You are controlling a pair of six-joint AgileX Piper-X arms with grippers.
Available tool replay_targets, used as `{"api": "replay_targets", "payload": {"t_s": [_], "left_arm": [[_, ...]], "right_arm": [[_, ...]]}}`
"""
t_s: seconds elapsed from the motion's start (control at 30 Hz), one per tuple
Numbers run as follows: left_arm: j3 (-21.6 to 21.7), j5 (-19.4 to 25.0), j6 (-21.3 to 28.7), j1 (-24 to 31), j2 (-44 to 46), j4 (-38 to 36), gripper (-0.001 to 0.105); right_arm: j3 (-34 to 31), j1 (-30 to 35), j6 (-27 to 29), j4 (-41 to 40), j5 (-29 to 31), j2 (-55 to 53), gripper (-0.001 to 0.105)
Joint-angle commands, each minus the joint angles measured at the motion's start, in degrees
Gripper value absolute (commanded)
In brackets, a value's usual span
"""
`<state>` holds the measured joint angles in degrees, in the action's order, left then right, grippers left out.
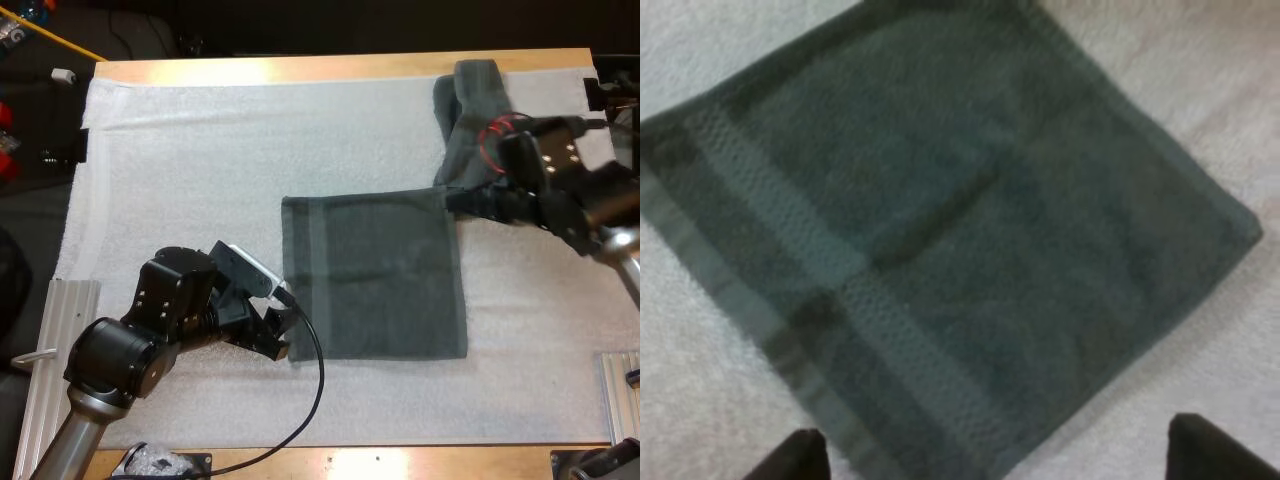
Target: Pick towel from pile, fold and stack
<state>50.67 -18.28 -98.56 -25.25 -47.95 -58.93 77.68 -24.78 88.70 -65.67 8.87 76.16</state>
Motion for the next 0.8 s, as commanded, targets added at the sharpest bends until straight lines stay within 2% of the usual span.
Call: {"api": "replay_targets", "payload": {"t_s": [0.0,0.27,0.43,0.6,0.77], "left_arm": [[0.34,-0.81,-0.62,-0.27,0.39,-0.51,0.065],[0.34,-1.88,-0.62,-0.27,0.47,-5.07,0.065],[0.34,-2.08,-1.43,-0.27,2.45,-8.39,0.065],[0.34,-2.06,-3.49,-0.27,7.24,-12.11,0.065],[0.34,-2.06,-5.07,-0.27,12.10,-14.57,0.065]], "right_arm": [[0.66,0.16,0.23,-2.43,-0.16,-1.79,0.000],[-1.54,0.16,-0.23,-9.74,-0.69,-13.56,0.000],[-5.24,0.16,-0.85,-11.06,-6.00,-21.29,0.000],[-10.50,0.16,-7.35,-12.65,-8.42,-28.06,0.000],[-15.67,0.16,-8.45,-13.91,-14.06,-31.52,0.000]]}}
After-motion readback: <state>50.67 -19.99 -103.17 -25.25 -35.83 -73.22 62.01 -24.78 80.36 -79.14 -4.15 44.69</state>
